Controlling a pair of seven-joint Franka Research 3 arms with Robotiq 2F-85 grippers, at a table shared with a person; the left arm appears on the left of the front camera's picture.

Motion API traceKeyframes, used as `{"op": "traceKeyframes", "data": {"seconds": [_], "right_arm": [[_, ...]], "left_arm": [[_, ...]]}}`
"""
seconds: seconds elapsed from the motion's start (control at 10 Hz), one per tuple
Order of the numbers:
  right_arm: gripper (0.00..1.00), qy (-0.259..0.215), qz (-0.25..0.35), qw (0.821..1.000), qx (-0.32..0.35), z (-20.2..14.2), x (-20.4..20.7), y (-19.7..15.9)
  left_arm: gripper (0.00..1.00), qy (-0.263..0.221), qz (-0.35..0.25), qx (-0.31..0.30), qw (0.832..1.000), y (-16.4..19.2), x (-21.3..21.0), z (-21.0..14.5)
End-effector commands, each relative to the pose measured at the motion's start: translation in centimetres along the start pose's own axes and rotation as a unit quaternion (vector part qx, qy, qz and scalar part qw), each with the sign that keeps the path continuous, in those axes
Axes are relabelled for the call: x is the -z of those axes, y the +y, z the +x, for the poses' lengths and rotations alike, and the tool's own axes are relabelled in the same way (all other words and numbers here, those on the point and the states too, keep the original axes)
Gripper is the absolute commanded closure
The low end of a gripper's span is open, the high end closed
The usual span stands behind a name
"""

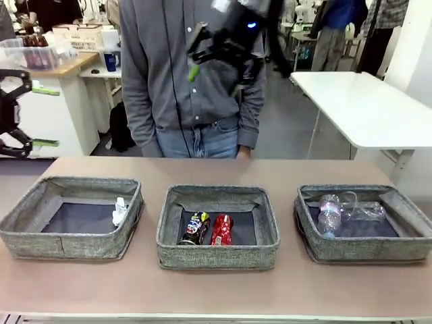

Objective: Sort the waste into the appropriate baskets.
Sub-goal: Place the picked waste into the Fabric basket indicated by the person.

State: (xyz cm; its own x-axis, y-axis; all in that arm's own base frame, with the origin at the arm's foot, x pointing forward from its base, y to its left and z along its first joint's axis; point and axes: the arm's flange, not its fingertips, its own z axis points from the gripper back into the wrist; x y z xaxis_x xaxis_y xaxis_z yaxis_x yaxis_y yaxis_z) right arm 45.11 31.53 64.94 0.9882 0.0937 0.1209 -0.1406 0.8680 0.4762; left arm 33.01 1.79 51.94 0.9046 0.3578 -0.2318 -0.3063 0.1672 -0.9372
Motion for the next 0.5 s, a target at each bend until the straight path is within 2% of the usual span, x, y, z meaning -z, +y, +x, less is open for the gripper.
{"op": "traceKeyframes", "data": {"seconds": [0.0, 0.2, 0.4], "right_arm": [[0.0, 0.014, 0.06, 0.995, 0.082, -6.2, -1.6, -6.8], [0.0, -0.002, 0.221, 0.964, 0.145, -9.1, -3.3, -14.2], [0.0, 0.0, 0.292, 0.935, 0.201, -12.1, -2.4, -20.9]], "left_arm": [[0.0, 0.022, -0.021, 0.004, 1.0, 3.7, 3.3, -2.2], [0.0, 0.05, -0.05, 0.004, 0.998, 4.7, 6.4, -2.5], [0.0, 0.116, -0.074, -0.056, 0.989, 5.1, 8.1, -2.1]]}}
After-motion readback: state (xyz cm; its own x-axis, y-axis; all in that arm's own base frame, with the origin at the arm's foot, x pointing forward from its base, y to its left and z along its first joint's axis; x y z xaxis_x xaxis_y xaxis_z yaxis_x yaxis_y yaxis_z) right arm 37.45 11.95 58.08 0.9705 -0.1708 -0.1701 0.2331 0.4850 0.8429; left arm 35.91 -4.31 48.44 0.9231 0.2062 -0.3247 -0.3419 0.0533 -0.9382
